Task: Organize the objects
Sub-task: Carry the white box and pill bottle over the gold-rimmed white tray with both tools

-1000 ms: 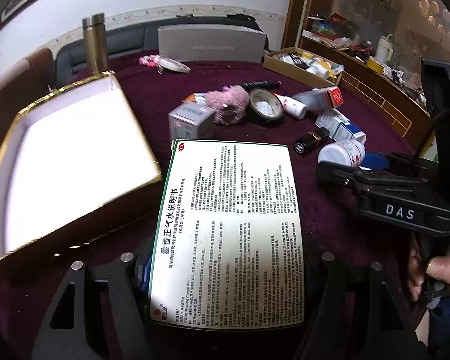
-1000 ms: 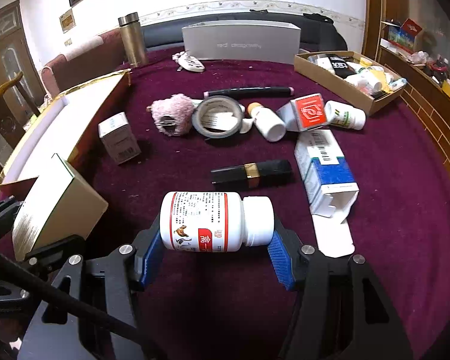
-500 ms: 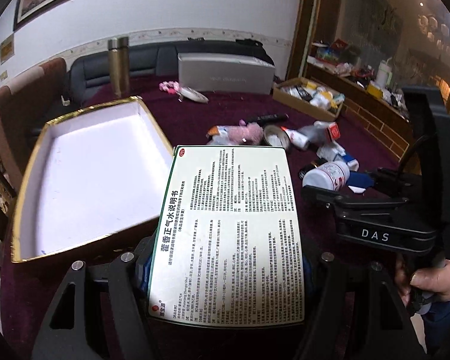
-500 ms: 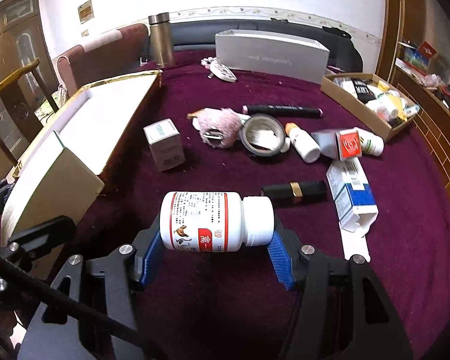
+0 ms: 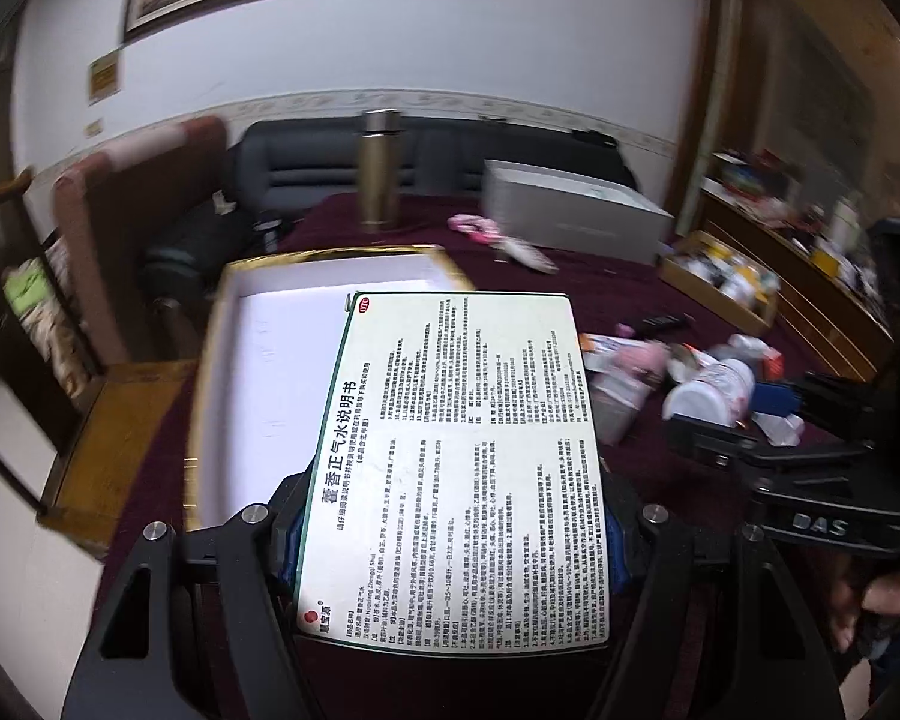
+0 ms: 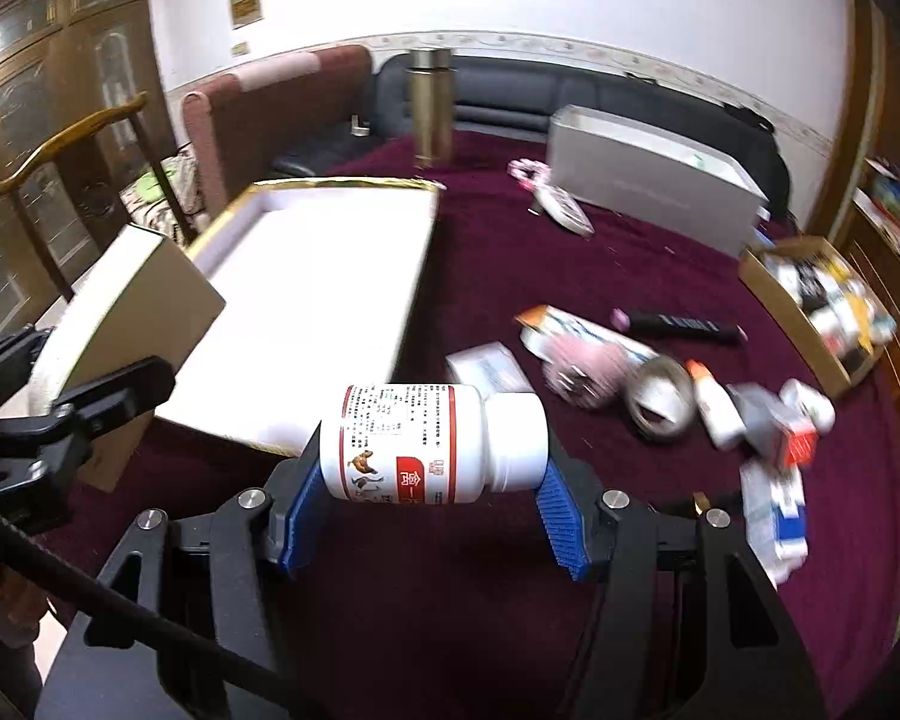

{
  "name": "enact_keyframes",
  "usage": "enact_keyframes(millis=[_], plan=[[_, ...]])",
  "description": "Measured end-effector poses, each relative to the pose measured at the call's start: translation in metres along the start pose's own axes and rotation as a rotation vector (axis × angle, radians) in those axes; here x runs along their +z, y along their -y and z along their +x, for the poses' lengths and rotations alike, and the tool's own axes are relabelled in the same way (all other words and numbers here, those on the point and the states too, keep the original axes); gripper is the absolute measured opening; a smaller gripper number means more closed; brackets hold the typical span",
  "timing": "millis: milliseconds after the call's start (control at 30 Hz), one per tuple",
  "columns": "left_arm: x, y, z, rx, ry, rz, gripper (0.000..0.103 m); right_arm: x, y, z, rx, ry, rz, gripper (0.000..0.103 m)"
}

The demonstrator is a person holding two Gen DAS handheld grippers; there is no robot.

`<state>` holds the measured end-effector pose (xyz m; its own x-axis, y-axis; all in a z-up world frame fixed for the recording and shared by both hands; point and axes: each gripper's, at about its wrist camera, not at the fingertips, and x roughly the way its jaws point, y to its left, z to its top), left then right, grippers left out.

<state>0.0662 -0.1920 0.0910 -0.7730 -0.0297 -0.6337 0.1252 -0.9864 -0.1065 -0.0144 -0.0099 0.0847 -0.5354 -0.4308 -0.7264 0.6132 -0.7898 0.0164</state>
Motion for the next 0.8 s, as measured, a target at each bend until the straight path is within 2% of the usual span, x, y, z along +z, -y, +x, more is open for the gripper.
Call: enact_keyframes(millis=[233,367,500,700,800], plan=[[0.001,-0.047,0.034,0.078,-0.062,-0.094,0.065,0.030,-0.044,0.046,0.058,-0.052,-0.075,0.061],[-0.011,-0.060,0.048,0.103,-0.104,-0.115,0.065,0.028,-0.063,0.070,0.063,-0.100,-0.112,0.061],[-0.018,-0.063,0.043,0.102,-0.102,-0.115,0.065,0.016,-0.068,0.080,0.072,-0.130,-0.132,0.061],[-0.023,-0.044,0.036,0.123,-0.107,-0.058,0.065,-0.002,-0.065,0.075,0.109,-0.171,-0.134,0.061],[-0.028,-0.035,0.028,0.094,-0.127,-0.043,0.065,-0.009,-0.066,0.068,0.125,-0.177,-0.143,0.061]])
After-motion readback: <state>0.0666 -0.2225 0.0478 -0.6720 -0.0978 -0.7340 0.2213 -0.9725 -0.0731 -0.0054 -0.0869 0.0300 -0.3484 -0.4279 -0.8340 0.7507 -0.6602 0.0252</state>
